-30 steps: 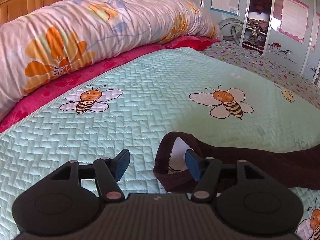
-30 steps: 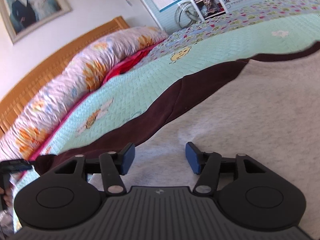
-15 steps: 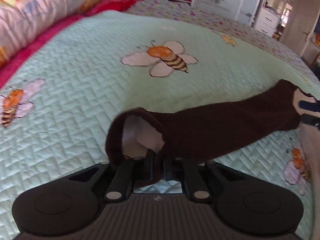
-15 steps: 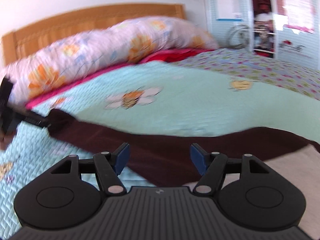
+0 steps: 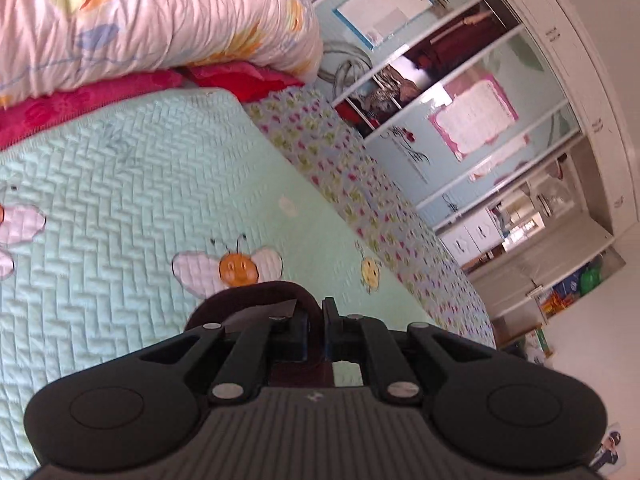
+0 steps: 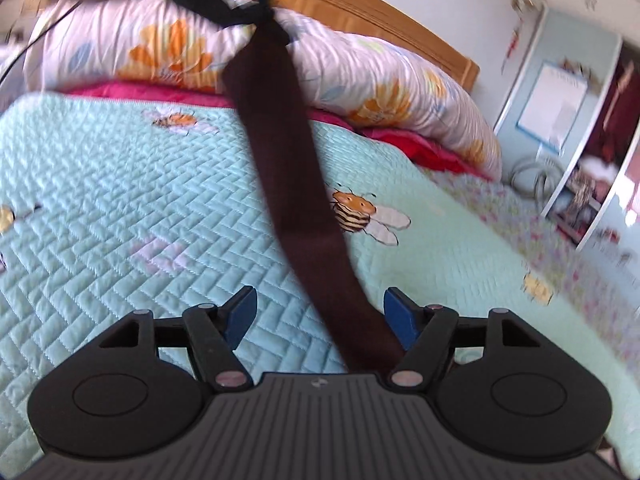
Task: Fold clothes
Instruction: 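Lift the held maroon sleeve with the left gripper and pull it across the grey body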
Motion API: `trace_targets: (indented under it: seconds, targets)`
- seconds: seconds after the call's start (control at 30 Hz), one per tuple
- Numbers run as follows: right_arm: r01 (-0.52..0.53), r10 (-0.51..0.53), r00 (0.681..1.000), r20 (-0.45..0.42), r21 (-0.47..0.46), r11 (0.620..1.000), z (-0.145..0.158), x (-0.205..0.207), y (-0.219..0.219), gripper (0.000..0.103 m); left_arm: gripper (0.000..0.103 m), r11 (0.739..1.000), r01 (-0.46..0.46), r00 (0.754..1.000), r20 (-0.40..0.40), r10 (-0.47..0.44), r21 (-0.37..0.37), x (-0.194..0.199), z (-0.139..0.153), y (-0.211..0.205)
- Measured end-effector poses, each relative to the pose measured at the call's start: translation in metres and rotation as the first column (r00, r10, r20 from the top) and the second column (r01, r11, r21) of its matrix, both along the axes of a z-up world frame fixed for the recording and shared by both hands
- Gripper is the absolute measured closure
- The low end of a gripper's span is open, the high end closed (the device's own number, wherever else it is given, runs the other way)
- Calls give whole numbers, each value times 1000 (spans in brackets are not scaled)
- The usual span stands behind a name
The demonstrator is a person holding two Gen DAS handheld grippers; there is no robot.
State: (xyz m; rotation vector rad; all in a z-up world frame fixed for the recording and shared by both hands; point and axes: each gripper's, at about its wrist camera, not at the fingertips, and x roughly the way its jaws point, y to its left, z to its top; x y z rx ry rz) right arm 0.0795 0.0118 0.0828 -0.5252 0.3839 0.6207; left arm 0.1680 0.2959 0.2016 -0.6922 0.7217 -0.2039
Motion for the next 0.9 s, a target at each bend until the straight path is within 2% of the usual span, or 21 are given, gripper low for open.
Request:
trace_targets:
  seconds: [0.07,0.13,0.27,0.4,0.47,0.53,0.63,0.7,0.73,0.77,0.8,0.87,0.9]
  targets:
    - [0,0,1000,0,4,1000,1,-1,8,31,97,998,-38,999,1,38,-55,11,12,4]
    - [2,-1,1000,-15,31,1000,1,-2,12,31,97,995,-67,998,-19,66,-70,18,17,2]
    - [-23,23,1000,-7,13,1000,-11,-6,13,31,97,997,-76,997,-8,75,-16,26,34,-15]
    - [54,-50,990,133,-24,998,-12,-10,15,31,97,996,-74,997,-7,75,58,32,51,-32]
    - [39,-32,985,168,-37,999,-10,-6,14,31,97,994,-48,999,-11,49,93,33,55,-38]
    - [19,-14,981,194,-24,1000,-1,0,15,31,97,988,-45,998,-37,51,148,31,52,-41]
    - [-21,11,956,294,31,999,19,10,20,31,97,988,-45,994,-94,59,147,32,37,-37]
    - [-105,96,953,286,18,994,27,24,31,23,96,989,-47,988,-140,67,141,35,23,-34]
    - [-146,137,950,279,12,989,31,32,36,20,95,989,-49,984,-163,71,138,37,16,-32]
    - [-159,152,962,228,10,987,28,46,44,16,91,990,-51,982,-174,73,132,44,5,-30]
    - [-148,141,977,158,27,989,23,64,49,17,80,990,-54,980,-181,77,132,53,-6,-27]
    - [-65,72,996,-46,142,988,11,108,45,17,60,983,-124,967,-204,150,136,66,-31,-10]
    - [14,18,987,-161,196,981,4,131,38,17,60,976,-174,955,-218,199,128,68,-41,0]
